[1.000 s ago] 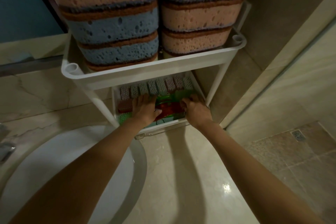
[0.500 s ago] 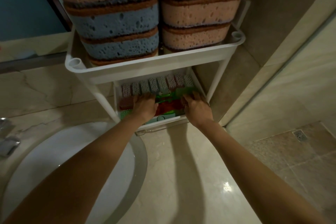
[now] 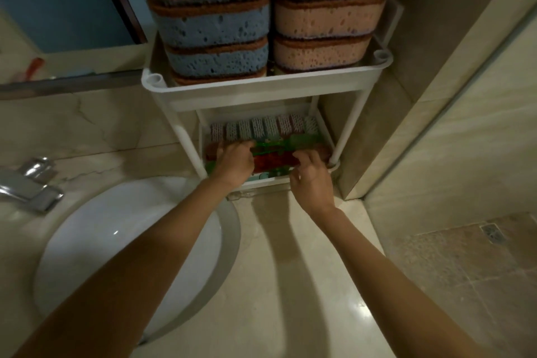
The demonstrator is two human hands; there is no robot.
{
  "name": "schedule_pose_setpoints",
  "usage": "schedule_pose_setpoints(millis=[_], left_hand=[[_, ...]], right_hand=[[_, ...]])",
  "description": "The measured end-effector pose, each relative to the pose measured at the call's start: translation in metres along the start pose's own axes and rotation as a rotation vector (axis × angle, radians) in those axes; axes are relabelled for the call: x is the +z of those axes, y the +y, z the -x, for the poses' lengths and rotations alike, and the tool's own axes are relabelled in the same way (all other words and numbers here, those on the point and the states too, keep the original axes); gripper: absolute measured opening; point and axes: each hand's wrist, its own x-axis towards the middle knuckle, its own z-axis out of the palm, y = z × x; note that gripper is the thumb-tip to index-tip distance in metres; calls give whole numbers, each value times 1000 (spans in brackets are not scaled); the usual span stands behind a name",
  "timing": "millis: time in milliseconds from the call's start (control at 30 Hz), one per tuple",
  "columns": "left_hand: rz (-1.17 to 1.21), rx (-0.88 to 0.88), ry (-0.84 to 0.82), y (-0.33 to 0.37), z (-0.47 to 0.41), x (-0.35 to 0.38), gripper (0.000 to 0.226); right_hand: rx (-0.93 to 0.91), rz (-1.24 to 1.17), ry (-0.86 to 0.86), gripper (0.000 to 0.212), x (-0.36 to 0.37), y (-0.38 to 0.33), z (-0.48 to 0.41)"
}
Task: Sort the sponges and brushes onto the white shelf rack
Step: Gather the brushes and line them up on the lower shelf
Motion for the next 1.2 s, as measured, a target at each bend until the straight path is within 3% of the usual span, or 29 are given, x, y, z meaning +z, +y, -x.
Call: schedule_pose_setpoints(millis=[100, 200, 400, 600, 900, 1067, 1200], left_hand=[[173, -35, 108, -5, 37, -13, 34], [321, -158, 160, -27, 91, -22, 31], [371, -469, 150, -105, 184, -19, 27], [418, -659, 276, -208, 250, -39, 27], [298, -898, 321, -413, 335, -104, 30], [174, -1056, 226, -504, 359, -136, 48], [118, -1052, 113, -549, 371, -140, 54]], right_hand=[[-12, -128, 41, 29, 4, -23, 22], [-13, -215, -23, 29, 12, -51, 47], [-89, -389, -242, 38, 51, -120, 105], [-173, -330, -555, 40, 115, -203, 149], [-349, -268, -821, 43, 230, -376, 212], [-408, -194, -930, 46, 278, -445, 232], [-442, -122, -953, 54, 302, -479, 235]])
